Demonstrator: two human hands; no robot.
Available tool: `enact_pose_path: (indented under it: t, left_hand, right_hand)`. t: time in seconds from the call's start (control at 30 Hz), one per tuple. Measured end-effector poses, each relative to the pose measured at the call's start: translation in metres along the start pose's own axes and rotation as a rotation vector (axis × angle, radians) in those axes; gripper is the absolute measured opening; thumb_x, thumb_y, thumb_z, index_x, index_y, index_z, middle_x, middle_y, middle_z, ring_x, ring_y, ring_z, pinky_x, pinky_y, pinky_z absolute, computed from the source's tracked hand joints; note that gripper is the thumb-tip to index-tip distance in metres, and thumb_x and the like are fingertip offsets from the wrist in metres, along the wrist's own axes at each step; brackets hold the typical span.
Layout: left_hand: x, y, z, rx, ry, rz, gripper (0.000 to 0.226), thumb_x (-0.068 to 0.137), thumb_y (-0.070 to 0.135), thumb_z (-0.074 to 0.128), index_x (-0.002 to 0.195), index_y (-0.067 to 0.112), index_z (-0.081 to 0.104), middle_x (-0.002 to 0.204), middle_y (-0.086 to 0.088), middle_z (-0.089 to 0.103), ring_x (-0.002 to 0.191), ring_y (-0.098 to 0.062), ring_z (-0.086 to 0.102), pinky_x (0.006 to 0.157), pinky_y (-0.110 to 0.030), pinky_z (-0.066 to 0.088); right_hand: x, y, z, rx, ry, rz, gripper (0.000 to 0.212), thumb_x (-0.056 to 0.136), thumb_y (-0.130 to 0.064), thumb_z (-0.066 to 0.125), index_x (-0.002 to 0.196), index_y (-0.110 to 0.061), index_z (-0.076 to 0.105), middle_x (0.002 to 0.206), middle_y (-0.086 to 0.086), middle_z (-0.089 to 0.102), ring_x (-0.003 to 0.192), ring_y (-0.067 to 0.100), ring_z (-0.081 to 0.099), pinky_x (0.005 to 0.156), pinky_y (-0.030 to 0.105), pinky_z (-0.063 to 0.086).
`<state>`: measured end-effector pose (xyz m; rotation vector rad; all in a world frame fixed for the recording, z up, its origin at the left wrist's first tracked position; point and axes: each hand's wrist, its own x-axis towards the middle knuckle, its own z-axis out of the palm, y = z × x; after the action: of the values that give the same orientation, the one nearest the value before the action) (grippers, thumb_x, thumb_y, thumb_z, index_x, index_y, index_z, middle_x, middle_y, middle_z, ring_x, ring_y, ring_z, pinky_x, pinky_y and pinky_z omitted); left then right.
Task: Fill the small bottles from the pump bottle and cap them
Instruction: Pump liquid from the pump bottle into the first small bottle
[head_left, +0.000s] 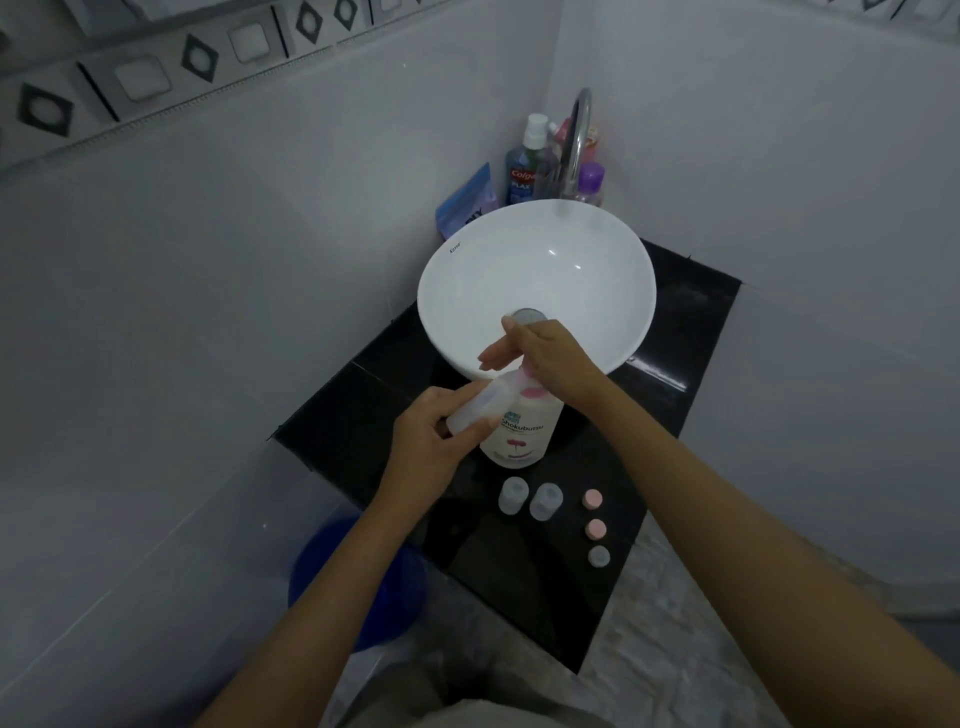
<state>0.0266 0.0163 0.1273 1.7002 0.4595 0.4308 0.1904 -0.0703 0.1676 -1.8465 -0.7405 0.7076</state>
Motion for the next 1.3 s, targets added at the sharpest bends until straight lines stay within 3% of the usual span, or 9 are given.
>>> enact_pose_path:
  t: [0.17,0.23,0.33,0.57,0.73,0.83,1.03,1.17,1.3]
  left_hand:
    - [-0.002,-0.002,0.001,-0.042,0.004,-0.033,0.041,0.080,0.022,0.073,0.120,0.022,0.065,0.108,-0.006,0.063,0.102,-0.014,0.063,0.080,-0.018,0.052]
    - [0.000,0.003,0.000,-0.062,-0.002,-0.001,0.041,0.078,0.026,0.073,0.118,0.029,0.064,0.108,-0.006,0.062,0.101,-0.012,0.063,0.080,-0.017,0.052]
    - [0.001,0.007,-0.001,-0.055,-0.011,0.008,0.043,0.074,0.036,0.071,0.116,0.035,0.062,0.108,-0.005,0.061,0.101,-0.011,0.062,0.081,-0.019,0.053]
    - [-0.002,-0.003,0.002,-0.029,-0.010,-0.058,0.042,0.081,0.021,0.072,0.123,0.020,0.063,0.110,-0.006,0.061,0.105,-0.015,0.062,0.084,-0.024,0.054]
    - [0.000,0.006,-0.002,-0.035,-0.006,-0.001,0.044,0.081,0.021,0.071,0.124,0.020,0.062,0.108,-0.006,0.060,0.100,-0.010,0.061,0.082,-0.017,0.052]
    - [0.000,0.009,-0.002,-0.051,-0.011,-0.011,0.043,0.081,0.018,0.071,0.123,0.019,0.062,0.108,-0.007,0.059,0.096,-0.002,0.060,0.079,-0.014,0.051]
    - [-0.001,0.003,0.000,-0.022,-0.020,-0.065,0.040,0.083,0.017,0.071,0.123,0.020,0.064,0.110,-0.009,0.059,0.096,-0.004,0.060,0.079,-0.014,0.051]
    - [-0.003,0.006,-0.001,-0.042,-0.032,-0.056,0.040,0.082,0.017,0.071,0.120,0.026,0.062,0.109,-0.007,0.059,0.094,0.003,0.059,0.078,-0.011,0.050]
    - [-0.002,0.010,-0.003,-0.034,-0.021,-0.016,0.041,0.082,0.017,0.071,0.121,0.026,0.061,0.106,-0.004,0.058,0.092,0.007,0.058,0.078,-0.010,0.049]
  right_hand:
    - [-0.001,0.002,0.003,0.023,0.019,0.015,0.049,0.101,-0.026,0.034,0.087,-0.002,0.074,0.085,0.009,0.074,0.079,0.010,0.066,0.072,0.016,0.047]
    - [0.000,-0.005,-0.005,0.051,-0.037,0.007,0.047,0.101,-0.027,0.035,0.086,-0.006,0.074,0.083,0.004,0.074,0.078,0.005,0.066,0.070,0.009,0.047]
    - [0.000,-0.008,-0.008,0.048,-0.030,-0.015,0.046,0.101,-0.025,0.036,0.089,-0.002,0.073,0.084,0.008,0.073,0.079,0.009,0.064,0.072,0.010,0.048]
    - [-0.002,0.005,0.007,0.021,0.062,0.034,0.049,0.101,-0.024,0.033,0.091,0.002,0.073,0.092,0.018,0.073,0.085,0.020,0.065,0.069,0.012,0.047]
    - [0.001,-0.007,-0.004,0.083,-0.004,-0.003,0.048,0.101,-0.029,0.034,0.086,-0.007,0.074,0.081,0.005,0.074,0.075,0.006,0.065,0.067,0.006,0.047]
    - [0.000,-0.002,-0.003,0.090,0.036,-0.009,0.048,0.101,-0.026,0.034,0.087,-0.003,0.074,0.084,0.011,0.074,0.075,0.010,0.064,0.069,0.009,0.048]
    - [0.000,0.010,0.009,0.097,0.099,0.028,0.048,0.101,-0.024,0.034,0.086,0.000,0.073,0.084,0.017,0.072,0.077,0.018,0.064,0.071,0.016,0.049]
    - [0.000,0.006,0.006,0.051,0.081,0.023,0.049,0.101,-0.025,0.035,0.084,0.001,0.073,0.083,0.018,0.072,0.084,0.023,0.064,0.080,0.027,0.049]
    - [-0.001,-0.001,0.001,0.091,0.055,0.015,0.048,0.101,-0.026,0.036,0.083,0.000,0.073,0.081,0.015,0.072,0.080,0.022,0.064,0.078,0.025,0.051]
